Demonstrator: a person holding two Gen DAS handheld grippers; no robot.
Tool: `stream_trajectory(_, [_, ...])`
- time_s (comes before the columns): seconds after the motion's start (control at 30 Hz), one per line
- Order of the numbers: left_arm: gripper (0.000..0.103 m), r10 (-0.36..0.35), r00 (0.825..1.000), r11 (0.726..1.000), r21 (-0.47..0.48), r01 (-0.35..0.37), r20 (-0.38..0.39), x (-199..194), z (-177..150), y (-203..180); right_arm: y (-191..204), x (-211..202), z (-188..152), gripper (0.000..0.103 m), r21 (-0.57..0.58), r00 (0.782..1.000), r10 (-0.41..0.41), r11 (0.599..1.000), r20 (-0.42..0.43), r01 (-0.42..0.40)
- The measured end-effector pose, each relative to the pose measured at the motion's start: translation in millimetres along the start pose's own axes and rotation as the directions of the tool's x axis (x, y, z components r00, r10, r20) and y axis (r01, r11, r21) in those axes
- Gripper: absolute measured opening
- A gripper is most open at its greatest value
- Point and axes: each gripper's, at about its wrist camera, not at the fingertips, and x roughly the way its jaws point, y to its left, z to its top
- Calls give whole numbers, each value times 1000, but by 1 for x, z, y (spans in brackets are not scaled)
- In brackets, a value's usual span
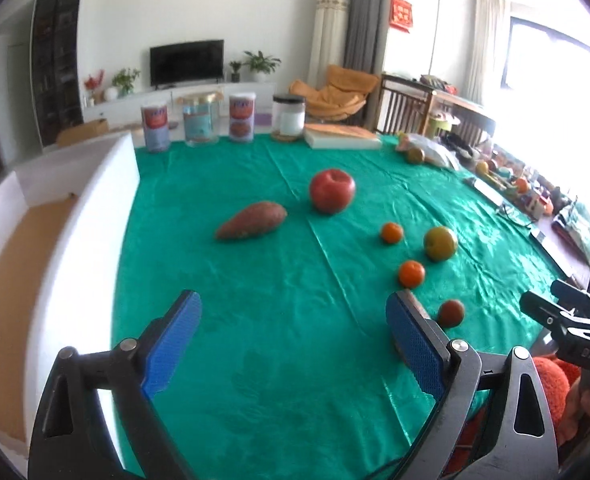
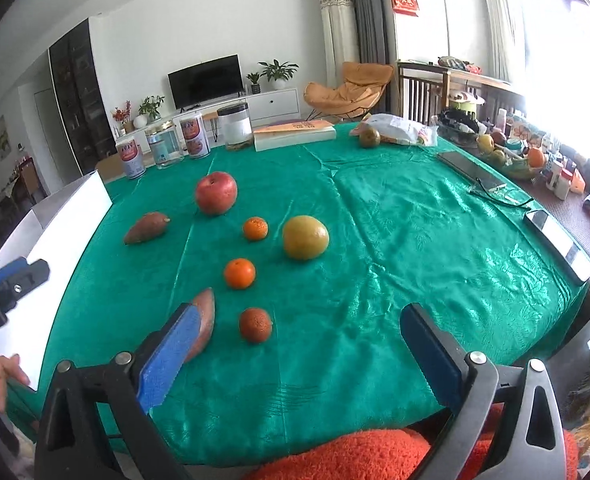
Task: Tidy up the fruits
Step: 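Withdraw the left tool from the box back over the table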
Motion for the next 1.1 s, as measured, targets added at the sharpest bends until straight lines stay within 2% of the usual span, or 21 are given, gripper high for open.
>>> stream_trajectory(0.1, [95,26,997,998,-50,-30,-67,35,-10,6,1,5,-4,100,-8,1000,-1,1000,-14,1])
stream_trajectory(0.17, [95,84,993,996,-37,-87,-78,49,-17,11,0,8,-4,100,-2,1000,7,1000,-20,-7])
stream_trajectory(0.27, [95,127,987,992,7,-127,-94,67,-24,18,-3,14,-5,100,14,999,17,1000,-44,-16])
stream_trajectory(0.37, [95,86,987,995,-47,-93,-133,77,-25,31,-6,15,-4,100,31,998,26,999,-49,-25])
stream_trajectory(0.43, [95,84,985,992,-83,-97,-151,83,-26,36,-8,15,-4,100,38,998,28,999,-50,-27])
stream_trajectory(0.53, [95,70,984,992,-96,-87,-164,87,-25,39,-8,16,-4,100,42,998,33,999,-53,-31])
stream_trajectory(1.1, [95,118,975,993,14,-118,-189,99,-26,23,-12,20,-3,100,62,996,62,996,-66,-58])
